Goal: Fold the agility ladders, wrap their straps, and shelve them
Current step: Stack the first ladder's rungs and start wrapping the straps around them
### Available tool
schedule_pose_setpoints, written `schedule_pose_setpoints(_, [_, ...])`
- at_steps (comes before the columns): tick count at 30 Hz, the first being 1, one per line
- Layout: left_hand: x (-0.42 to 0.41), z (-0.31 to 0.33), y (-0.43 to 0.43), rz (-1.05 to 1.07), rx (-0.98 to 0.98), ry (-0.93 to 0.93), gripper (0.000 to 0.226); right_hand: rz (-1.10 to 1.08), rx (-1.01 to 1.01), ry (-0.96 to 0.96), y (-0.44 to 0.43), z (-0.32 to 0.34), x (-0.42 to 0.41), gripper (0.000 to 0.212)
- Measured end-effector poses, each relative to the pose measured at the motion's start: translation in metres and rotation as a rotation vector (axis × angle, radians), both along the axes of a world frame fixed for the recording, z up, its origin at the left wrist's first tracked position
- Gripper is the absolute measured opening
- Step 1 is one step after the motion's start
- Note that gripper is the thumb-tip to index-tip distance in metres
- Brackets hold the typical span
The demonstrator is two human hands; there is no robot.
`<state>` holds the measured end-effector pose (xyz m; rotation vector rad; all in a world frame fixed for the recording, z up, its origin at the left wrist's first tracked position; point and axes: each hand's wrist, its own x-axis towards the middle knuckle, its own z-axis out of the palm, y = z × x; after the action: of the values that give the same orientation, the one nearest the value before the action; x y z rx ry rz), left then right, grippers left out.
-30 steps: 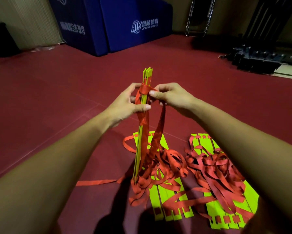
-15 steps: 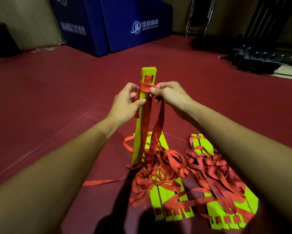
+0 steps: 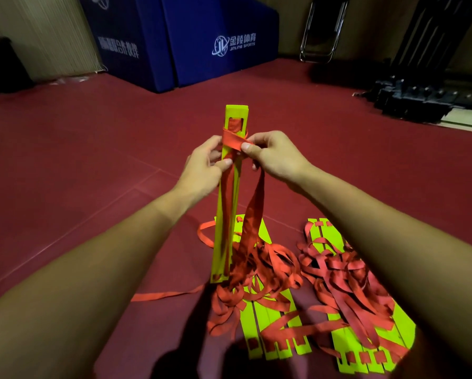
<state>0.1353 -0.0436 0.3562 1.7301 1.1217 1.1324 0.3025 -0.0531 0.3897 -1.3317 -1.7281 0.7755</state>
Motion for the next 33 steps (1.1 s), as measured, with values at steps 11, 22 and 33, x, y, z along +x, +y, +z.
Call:
schedule_pose_setpoints(11, [0.002,0.003,-0.002,0.005,-0.089,-0.174,0.024,0.029,0.112,-0.107,0.008,-0.007,0.006,0.024])
schedule_pose_setpoints(22, [0.002,0.012,-0.003,0.049,-0.166,-0.292,0.018,0.136,0.103,-0.200,-0.002,0.005,0.011,0.034])
schedule_pose_setpoints(33, [0.006,0.001,-0.003,-0.009,-0.019,0.182,0.056,-0.150,0.230,-0.203,0.003,0.003,0.001,0.038])
